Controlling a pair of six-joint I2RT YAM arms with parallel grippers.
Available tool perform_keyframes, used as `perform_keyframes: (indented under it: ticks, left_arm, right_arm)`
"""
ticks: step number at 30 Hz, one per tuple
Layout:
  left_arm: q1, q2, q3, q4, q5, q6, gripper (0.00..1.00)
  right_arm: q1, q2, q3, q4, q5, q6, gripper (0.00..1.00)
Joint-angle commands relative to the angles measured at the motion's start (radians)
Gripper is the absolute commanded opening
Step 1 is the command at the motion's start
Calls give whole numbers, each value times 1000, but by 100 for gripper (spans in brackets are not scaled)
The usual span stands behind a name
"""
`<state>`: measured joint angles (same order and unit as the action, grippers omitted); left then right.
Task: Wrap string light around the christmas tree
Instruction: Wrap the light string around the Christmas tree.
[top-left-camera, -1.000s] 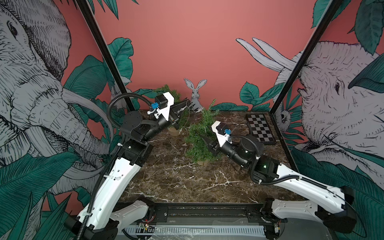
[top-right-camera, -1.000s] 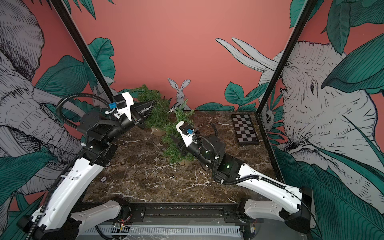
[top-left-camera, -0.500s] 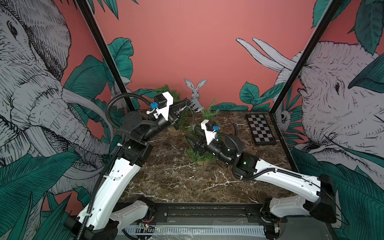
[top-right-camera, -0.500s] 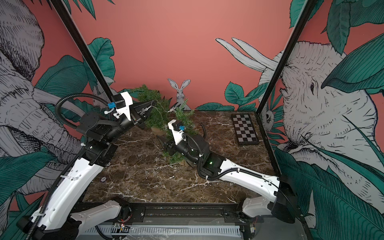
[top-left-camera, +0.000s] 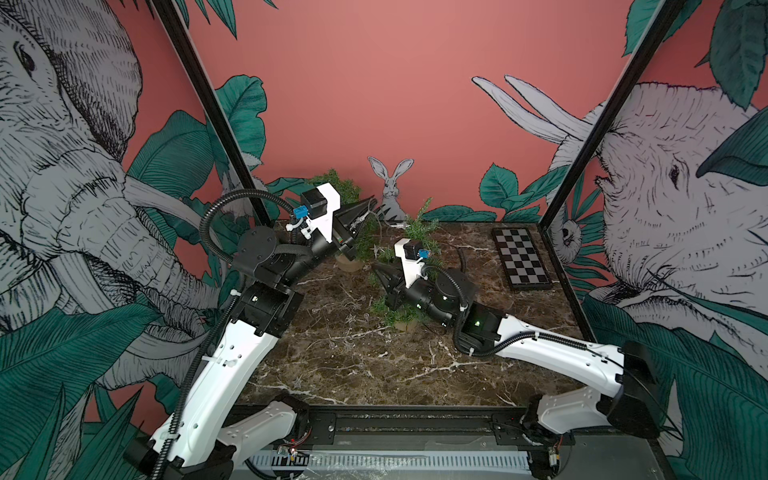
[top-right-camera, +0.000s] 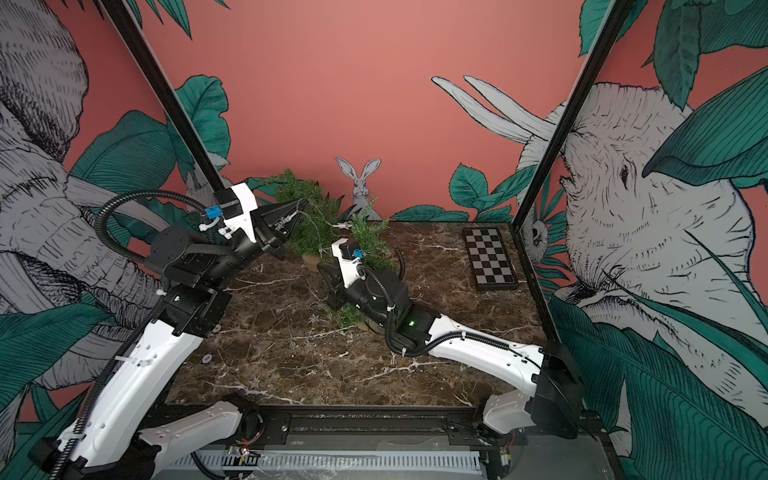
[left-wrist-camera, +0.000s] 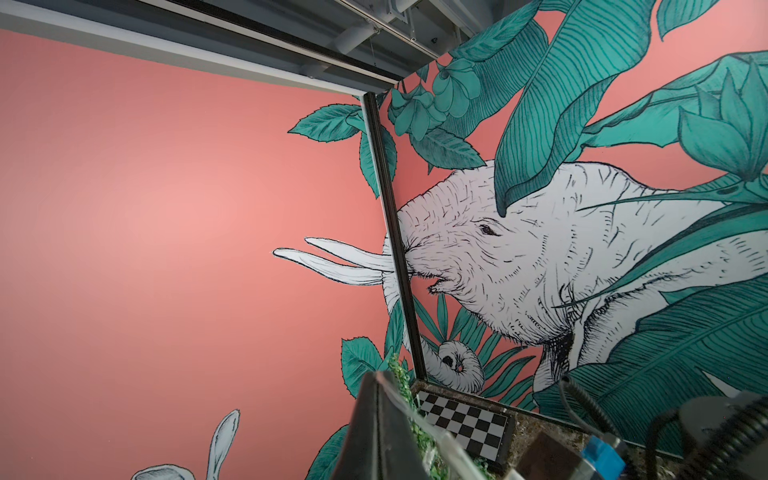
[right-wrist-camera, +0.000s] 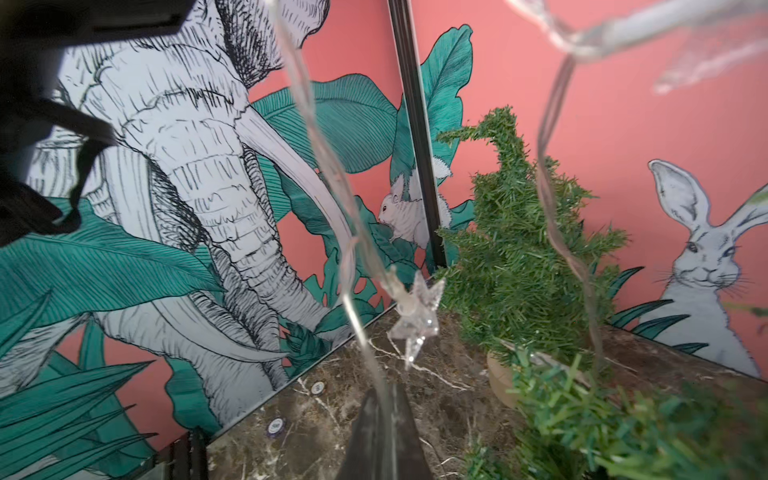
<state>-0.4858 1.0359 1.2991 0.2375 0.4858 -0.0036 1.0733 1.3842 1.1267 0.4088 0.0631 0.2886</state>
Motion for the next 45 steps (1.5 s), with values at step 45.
perform_keyframes:
  ticks: [45]
  left_arm:
    - [-10,-290,-83,-380,309,-86,0]
  right_arm:
    - [120,-544,-267,-557,444,-52,0]
